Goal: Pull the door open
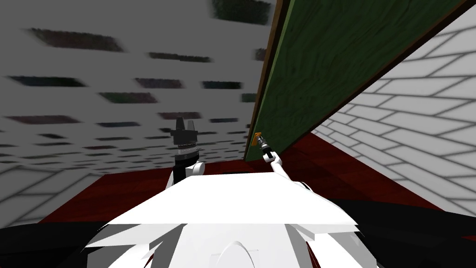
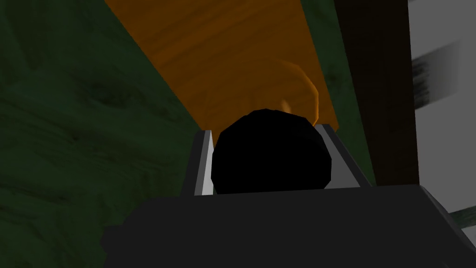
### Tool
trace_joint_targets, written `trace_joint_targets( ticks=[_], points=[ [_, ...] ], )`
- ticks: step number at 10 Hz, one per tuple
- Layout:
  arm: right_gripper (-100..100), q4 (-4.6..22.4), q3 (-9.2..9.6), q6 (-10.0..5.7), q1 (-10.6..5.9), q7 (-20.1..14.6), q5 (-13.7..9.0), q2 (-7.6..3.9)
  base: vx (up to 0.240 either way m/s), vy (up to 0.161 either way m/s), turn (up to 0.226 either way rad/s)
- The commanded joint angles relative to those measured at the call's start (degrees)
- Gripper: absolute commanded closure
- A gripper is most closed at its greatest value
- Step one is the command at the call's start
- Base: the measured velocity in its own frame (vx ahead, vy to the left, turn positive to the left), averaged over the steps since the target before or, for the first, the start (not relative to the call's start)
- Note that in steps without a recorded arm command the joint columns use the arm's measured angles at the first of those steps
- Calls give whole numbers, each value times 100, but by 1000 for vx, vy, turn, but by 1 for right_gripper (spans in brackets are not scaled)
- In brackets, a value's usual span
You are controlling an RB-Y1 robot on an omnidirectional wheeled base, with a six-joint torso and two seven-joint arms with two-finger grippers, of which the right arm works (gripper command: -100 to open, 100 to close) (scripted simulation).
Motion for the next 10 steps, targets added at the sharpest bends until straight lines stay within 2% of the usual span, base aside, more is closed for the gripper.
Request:
trace_joint_targets(
  ticks=[1,3,4,5,6,8,9,10],
  points=[
    [100,15,38,-13,-12,-186,-84,18,-42,-43,68],
    [100,64,79,-7,-52,-544,-369,7,-71,-47,103],
    [100,64,79,-7,-52,-611,-369,7,-54,-40,41],
    [100,93,102,-4,-75,-817,-531,1,-55,-36,76],
    [100,93,102,-4,-75,-838,-531,1,-42,-32,38],
    [100,151,150,3,-122,-1211,-862,-12,-61,-51,110],
    [100,151,150,3,-122,-1297,-862,-12,-61,-45,63],
    [100,181,174,6,-146,-1494,-1031,-18,-47,-43,92]
  ],
)
